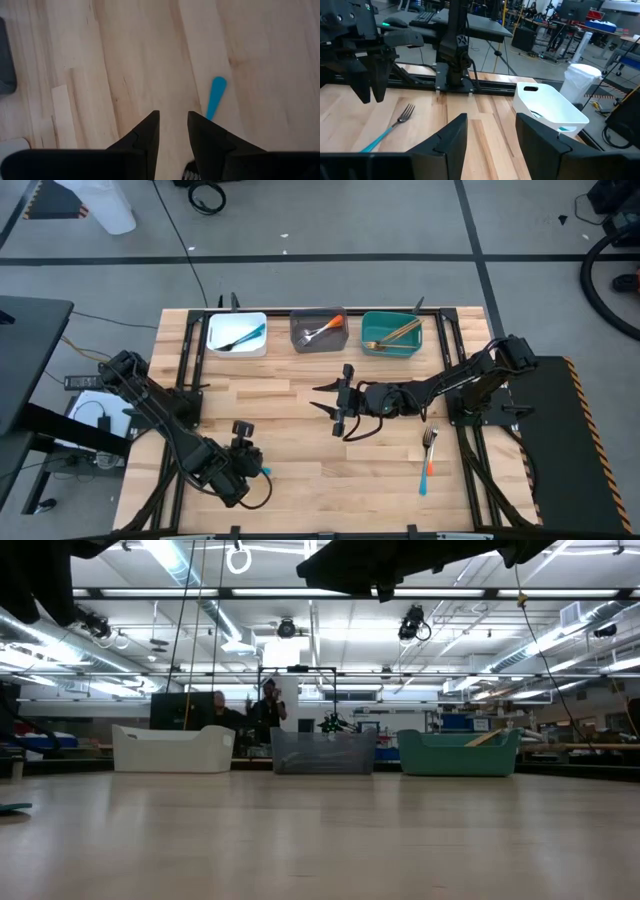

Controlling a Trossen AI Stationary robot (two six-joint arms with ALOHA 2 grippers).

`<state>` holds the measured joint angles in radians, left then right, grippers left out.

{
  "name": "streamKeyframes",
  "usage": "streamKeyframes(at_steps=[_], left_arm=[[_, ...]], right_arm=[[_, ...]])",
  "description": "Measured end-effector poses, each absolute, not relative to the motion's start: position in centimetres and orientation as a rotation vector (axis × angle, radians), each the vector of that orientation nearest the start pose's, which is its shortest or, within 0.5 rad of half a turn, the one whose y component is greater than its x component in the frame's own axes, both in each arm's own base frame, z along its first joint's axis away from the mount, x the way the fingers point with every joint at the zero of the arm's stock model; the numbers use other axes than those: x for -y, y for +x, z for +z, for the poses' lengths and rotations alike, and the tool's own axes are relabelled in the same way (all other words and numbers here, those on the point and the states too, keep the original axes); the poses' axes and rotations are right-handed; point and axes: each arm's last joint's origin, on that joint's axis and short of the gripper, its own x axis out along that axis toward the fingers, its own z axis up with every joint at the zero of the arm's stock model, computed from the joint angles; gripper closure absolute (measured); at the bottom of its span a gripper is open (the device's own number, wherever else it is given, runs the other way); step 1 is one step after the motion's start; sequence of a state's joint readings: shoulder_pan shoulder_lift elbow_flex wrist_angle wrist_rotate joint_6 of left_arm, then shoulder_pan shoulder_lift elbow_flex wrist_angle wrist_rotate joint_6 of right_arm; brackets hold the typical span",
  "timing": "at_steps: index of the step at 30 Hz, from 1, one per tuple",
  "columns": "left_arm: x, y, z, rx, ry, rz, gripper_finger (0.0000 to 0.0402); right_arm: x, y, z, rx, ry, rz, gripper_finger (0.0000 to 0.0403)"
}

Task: Sort silverware by color (type)
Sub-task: Put the blue fork into the white bin

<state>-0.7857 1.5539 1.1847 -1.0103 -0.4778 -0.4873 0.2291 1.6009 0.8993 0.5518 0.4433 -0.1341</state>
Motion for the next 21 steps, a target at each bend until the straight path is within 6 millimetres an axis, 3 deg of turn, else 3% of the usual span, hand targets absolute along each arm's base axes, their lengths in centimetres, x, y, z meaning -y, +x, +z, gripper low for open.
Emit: streamKeyframes(at_steps=[21], left_arm=[[19.81,20.84,24.56,-0.991,0.491,0.049,0.0292]], right_arm=[[-6.69,34.04,24.11,-0.155,-0.176,-0.200,0.0225]])
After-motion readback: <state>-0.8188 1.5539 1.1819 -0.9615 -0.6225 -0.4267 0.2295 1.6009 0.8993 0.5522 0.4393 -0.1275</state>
